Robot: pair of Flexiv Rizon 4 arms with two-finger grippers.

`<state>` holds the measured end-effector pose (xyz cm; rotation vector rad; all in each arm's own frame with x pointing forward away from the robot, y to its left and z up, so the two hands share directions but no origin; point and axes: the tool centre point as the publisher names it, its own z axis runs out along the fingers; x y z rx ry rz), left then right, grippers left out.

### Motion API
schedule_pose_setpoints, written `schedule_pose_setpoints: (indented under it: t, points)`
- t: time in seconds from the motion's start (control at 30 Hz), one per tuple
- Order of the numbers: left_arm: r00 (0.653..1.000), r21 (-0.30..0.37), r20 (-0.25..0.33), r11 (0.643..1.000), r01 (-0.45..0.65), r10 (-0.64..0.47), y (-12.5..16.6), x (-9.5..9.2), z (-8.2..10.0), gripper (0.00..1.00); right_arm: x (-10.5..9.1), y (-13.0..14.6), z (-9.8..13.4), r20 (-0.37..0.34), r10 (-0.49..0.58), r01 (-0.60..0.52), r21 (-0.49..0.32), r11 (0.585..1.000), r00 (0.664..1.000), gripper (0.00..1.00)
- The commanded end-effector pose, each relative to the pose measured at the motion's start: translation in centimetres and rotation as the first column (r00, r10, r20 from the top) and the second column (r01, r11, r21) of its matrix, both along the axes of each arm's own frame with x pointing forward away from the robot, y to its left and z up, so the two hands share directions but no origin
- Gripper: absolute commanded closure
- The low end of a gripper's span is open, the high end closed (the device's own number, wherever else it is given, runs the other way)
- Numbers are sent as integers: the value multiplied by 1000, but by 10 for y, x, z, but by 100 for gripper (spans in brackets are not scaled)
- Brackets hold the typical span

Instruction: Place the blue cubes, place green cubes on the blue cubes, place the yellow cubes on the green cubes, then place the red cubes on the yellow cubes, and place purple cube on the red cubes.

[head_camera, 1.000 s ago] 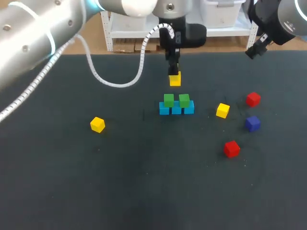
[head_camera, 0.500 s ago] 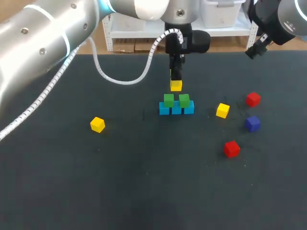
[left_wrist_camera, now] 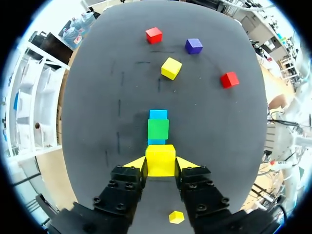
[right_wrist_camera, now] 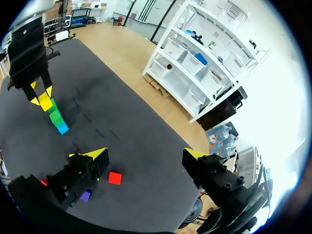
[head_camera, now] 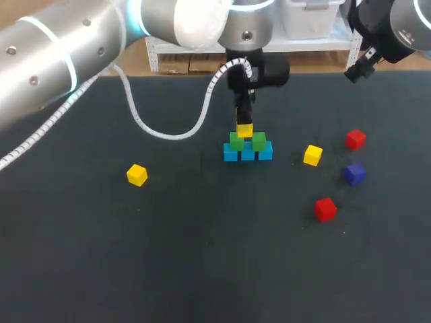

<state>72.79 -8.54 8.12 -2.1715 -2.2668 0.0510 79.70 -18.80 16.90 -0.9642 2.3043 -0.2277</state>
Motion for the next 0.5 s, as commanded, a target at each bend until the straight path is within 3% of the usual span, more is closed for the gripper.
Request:
schedule_pose_setpoints:
  t: [0.03, 0.23, 0.5]
  points:
    - [993, -32, 112, 999, 29, -26, 6, -4, -3, 100, -1, 0, -1, 6, -3, 3, -1, 1000, 1000, 0]
    - [989, -40, 130, 996, 78, -72, 1, 0, 0, 100, -1, 0, -1, 6, -3, 3, -1, 1000, 1000, 0]
    - [989, -22, 95, 993, 115, -112, -7, 2, -5, 100, -1, 0, -1, 6, -3, 3, -1, 1000, 1000, 0]
